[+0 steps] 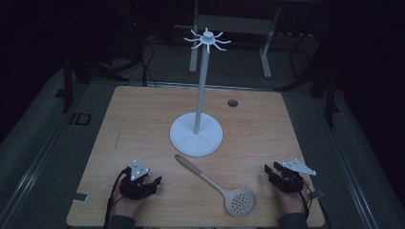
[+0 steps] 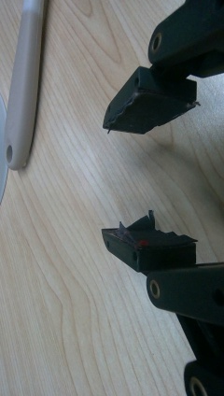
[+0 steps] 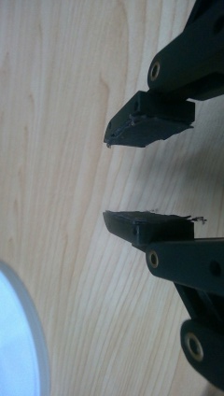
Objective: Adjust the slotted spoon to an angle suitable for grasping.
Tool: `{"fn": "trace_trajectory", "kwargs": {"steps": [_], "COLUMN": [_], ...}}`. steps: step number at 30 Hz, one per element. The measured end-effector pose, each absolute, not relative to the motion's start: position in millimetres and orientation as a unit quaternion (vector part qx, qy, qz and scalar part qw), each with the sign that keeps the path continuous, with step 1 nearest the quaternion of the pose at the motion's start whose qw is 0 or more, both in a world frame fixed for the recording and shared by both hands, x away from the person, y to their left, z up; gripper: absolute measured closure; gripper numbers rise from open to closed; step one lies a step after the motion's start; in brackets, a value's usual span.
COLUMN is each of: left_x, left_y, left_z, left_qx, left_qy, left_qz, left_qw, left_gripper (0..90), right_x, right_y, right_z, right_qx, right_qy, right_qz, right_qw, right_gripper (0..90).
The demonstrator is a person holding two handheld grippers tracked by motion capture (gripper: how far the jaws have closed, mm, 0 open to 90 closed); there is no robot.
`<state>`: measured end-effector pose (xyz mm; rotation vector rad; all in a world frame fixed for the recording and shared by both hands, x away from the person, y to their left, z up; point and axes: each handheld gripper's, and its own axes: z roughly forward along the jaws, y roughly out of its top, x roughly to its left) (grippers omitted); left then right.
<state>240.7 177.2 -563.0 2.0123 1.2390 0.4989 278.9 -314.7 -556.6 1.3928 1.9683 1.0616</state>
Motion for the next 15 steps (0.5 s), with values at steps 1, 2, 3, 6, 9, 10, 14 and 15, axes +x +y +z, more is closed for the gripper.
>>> {"fn": "trace_trajectory", "kwargs": {"steps": [1, 2, 3, 6, 9, 10, 14, 15], "left_x": [240.8, 240.8, 240.9, 240.4, 240.5, 240.7, 241.6, 241.4], "left_y": [177.4, 177.4, 177.4, 177.5, 178.3, 178.3, 178.6, 178.8], "left_z": [-562.9, -562.9, -562.7, -562.4, -562.7, -563.2, -564.0, -563.9], "left_qx": [0.779, 0.779, 0.78, 0.779, 0.779, 0.779, 0.78, 0.779], "left_qy": [0.48, 0.48, 0.479, 0.479, 0.48, 0.481, 0.482, 0.482], "left_qz": [0.193, 0.193, 0.194, 0.196, 0.195, 0.194, 0.192, 0.193], "left_qw": [0.355, 0.355, 0.354, 0.354, 0.354, 0.353, 0.351, 0.351], "left_gripper": [41.9, 41.9, 41.9, 42.0, 42.1, 42.1, 42.3, 42.4], "right_x": [278.4, 278.2, 278.3, 277.9, 276.7, 276.4, 274.3, 273.2], "right_y": [-313.5, -311.8, -309.3, -302.1, -297.5, -296.3, -291.1, -289.1], "right_z": [-556.0, -555.9, -556.2, -555.6, -552.0, -550.1, -539.8, -536.5], "right_qx": [0.509, 0.504, 0.498, 0.489, 0.478, 0.476, 0.466, 0.462], "right_qy": [0.729, 0.734, 0.741, 0.752, 0.757, 0.758, 0.761, 0.763], "right_qz": [0.388, 0.385, 0.379, 0.363, 0.366, 0.367, 0.372, 0.373], "right_qw": [0.244, 0.243, 0.245, 0.251, 0.254, 0.256, 0.253, 0.255], "right_gripper": [54.6, 53.8, 54.0, 57.0, 57.9, 57.8, 58.4, 58.8]}}
